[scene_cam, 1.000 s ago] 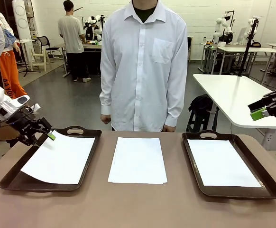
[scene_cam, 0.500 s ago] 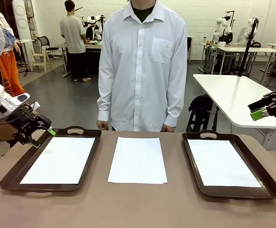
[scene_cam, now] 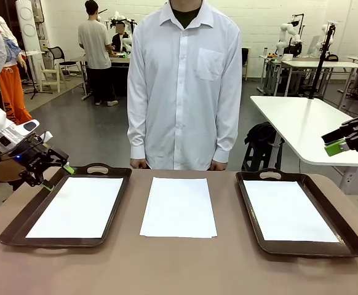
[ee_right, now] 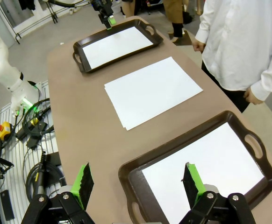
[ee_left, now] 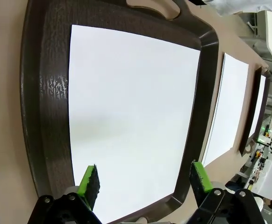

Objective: Sort the A4 documents.
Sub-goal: Place the A4 Paper in the designated Handle tray, then receive the A4 Paper.

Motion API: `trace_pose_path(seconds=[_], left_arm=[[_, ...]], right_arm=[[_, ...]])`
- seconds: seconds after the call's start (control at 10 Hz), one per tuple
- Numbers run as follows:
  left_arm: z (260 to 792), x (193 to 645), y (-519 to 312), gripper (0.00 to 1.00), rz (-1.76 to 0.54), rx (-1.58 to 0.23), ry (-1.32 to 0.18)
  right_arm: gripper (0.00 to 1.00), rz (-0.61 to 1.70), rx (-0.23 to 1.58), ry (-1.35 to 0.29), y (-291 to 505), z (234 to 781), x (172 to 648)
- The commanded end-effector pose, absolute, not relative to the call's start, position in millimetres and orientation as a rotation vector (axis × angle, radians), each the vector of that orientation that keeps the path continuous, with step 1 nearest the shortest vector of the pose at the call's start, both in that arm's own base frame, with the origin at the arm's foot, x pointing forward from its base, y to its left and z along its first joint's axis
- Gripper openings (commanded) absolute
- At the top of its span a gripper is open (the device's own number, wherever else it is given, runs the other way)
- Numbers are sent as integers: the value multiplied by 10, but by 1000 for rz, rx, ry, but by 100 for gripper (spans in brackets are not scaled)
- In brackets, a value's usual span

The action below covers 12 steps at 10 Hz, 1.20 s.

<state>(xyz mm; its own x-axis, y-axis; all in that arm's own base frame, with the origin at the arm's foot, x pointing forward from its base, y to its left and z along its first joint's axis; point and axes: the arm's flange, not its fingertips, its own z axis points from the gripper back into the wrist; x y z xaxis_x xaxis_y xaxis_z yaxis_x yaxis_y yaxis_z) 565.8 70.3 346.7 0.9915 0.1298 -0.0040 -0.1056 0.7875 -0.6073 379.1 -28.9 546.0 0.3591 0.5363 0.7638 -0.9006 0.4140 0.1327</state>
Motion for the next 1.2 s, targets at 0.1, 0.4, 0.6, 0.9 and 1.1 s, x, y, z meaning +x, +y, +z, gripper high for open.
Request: trace_pose_path(seconds=[0.1,0.4,0.6,0.9,1.1], left_arm=[[3463,5655,728,100,118,-638,-36],[3463,5655,728,100,118,-638,-36],[3463,5655,728,100,118,-638,-36],[3742,5731,428,100,29,-551,-43],[4449,5633,200,100,-167,-466,-264]], right_arm=[[100,1005,608,-698,-277,5445,3794],[100,1005,608,-698,-277,5445,3794],[100,1005,608,-698,-277,5445,3794],[100,1005,608,-698,-277,5445,3794],[100,1005,608,-698,-277,5445,3794]])
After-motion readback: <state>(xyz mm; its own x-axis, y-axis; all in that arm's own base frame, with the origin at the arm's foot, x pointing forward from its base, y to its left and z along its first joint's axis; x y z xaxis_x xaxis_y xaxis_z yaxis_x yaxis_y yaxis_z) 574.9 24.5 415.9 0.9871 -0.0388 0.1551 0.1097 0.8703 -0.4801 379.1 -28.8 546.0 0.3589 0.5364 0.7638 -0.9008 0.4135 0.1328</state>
